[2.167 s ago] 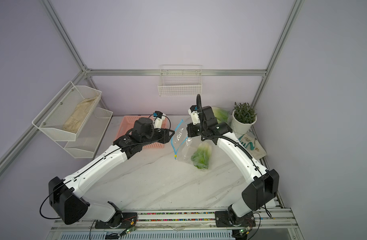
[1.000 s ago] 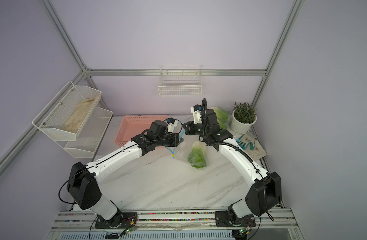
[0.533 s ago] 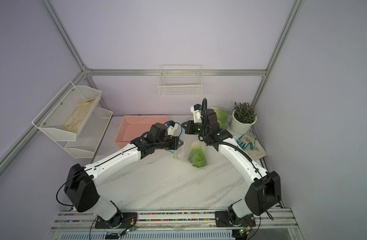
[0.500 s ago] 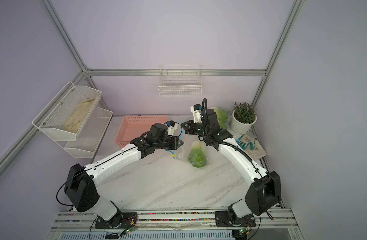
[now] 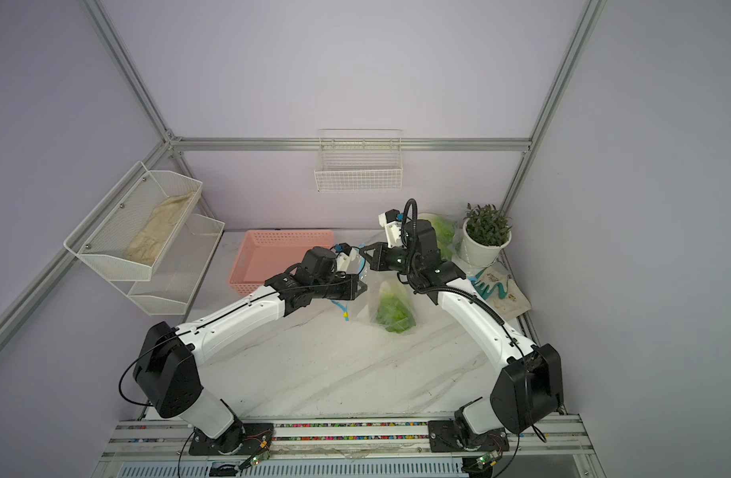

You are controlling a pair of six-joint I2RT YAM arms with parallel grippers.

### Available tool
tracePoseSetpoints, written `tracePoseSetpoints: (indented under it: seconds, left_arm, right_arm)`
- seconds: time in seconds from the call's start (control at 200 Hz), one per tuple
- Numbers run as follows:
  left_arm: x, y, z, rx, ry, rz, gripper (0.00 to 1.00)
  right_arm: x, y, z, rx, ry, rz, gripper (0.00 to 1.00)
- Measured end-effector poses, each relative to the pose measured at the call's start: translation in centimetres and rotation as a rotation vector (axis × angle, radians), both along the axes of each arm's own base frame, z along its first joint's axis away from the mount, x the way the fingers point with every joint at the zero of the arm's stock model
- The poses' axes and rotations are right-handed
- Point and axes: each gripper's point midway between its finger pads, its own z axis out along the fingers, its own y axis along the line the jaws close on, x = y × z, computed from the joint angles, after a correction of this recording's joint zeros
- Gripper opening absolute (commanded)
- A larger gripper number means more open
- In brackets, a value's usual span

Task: Open the zip-top bag and take out the chinese cabbages
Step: Pick up the Chinese cabbage from the zipper food storage bag.

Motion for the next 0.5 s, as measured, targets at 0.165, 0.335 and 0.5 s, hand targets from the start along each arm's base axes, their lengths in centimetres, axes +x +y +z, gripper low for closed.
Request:
tracePoseSetpoints:
  seconds: [0.165,0.335,0.5]
  left_arm:
    - [-0.3,0.3,-1.4,0.007,0.017,-0.004,0.20]
    - [-0.8,0.7,-3.8,-0.014,0.044,-0.020,0.39]
    - [-1.6,1.1,-5.9,-0.036,0.077,-0.037,0.43]
  right_arm:
    - [-0.8,-1.8,0.2,0.016,-0.015,-0.043,0.60]
    - [-1.0,-7.3,-0.3,0.019,-0.033,-0.218,0.64]
    - [0.0,-12.5,-5.7,0.005,0.086,-0.402,0.65]
